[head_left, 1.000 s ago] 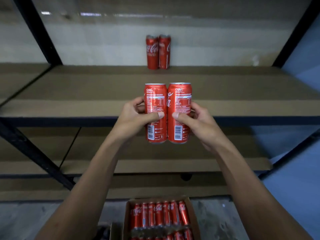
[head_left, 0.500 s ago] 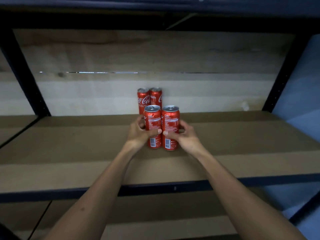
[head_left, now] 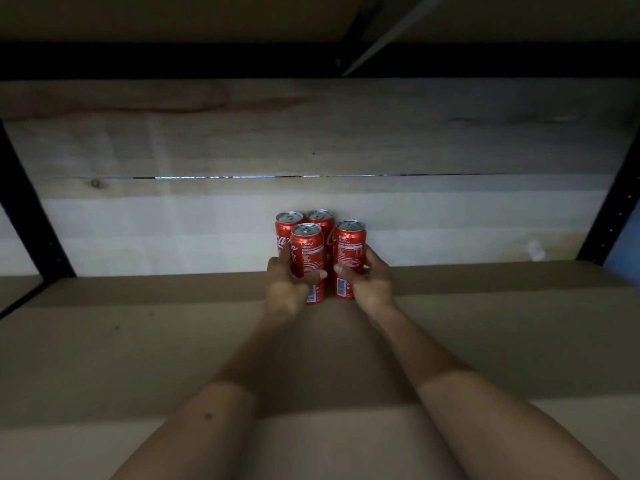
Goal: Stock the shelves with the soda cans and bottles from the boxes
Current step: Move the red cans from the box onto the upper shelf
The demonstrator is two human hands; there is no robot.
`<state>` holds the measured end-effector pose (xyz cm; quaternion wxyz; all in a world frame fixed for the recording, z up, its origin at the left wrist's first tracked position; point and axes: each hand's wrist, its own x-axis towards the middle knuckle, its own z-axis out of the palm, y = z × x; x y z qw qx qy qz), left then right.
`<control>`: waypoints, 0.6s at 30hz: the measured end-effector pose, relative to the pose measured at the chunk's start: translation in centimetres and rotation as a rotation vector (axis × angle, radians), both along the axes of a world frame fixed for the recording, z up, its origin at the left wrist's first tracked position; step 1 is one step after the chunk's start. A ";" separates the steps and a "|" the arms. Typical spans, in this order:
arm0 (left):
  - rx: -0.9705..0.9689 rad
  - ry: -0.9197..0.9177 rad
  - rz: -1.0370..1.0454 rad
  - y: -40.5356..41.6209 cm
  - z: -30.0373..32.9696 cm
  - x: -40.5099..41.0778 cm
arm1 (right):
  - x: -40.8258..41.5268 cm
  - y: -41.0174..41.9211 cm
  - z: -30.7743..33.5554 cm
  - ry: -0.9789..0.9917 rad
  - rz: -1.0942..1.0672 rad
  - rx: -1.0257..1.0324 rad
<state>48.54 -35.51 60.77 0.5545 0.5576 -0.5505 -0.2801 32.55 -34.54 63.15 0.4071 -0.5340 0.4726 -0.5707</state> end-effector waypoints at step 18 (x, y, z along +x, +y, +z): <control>0.129 -0.151 0.204 1.9 0.2 -1.4 | 0.7 -4.8 -2.6 0.351 -0.322 0.136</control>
